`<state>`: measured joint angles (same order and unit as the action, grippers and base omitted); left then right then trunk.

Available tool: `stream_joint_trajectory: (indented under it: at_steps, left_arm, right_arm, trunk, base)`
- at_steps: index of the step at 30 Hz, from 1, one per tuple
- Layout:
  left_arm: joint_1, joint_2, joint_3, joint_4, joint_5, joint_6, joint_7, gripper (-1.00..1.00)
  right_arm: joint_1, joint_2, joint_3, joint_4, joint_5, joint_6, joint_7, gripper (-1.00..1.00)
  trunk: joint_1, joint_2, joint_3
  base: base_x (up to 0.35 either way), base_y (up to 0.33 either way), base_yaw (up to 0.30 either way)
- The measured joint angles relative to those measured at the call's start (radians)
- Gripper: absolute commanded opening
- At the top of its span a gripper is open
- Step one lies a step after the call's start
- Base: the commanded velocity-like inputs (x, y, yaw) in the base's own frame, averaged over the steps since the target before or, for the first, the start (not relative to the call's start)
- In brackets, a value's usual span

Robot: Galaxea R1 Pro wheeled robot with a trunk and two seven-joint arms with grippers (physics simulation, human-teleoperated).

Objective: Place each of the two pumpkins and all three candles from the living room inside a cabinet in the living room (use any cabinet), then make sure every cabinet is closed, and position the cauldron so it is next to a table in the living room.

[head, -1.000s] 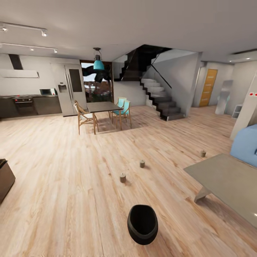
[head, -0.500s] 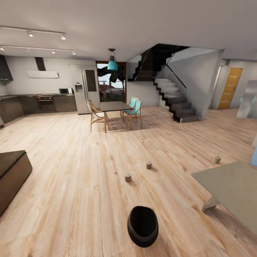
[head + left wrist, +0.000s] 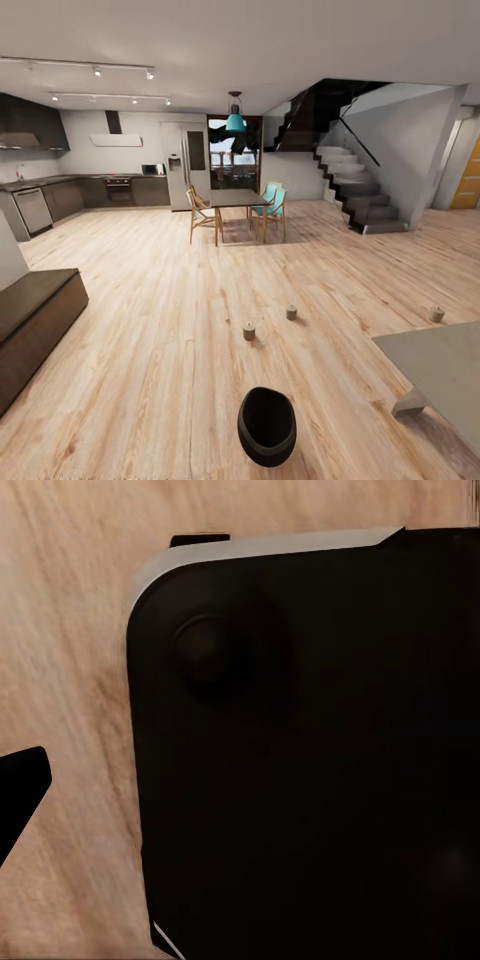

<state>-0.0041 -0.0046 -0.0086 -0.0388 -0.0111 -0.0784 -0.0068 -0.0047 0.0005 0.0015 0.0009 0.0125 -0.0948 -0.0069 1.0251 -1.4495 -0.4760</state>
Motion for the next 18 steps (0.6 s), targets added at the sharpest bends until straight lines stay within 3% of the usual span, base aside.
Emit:
stream_joint_trajectory:
  at_steps: [18]
  left_arm:
    - [0.0,0.0,0.0,0.0,0.0,0.0,0.0,1.0]
  right_arm:
    - [0.0,0.0,0.0,0.0,0.0,-0.021,0.0,1.0]
  trunk:
    - [0.0,0.0,0.0]
  base:
    - [0.0,-0.286,0.254]
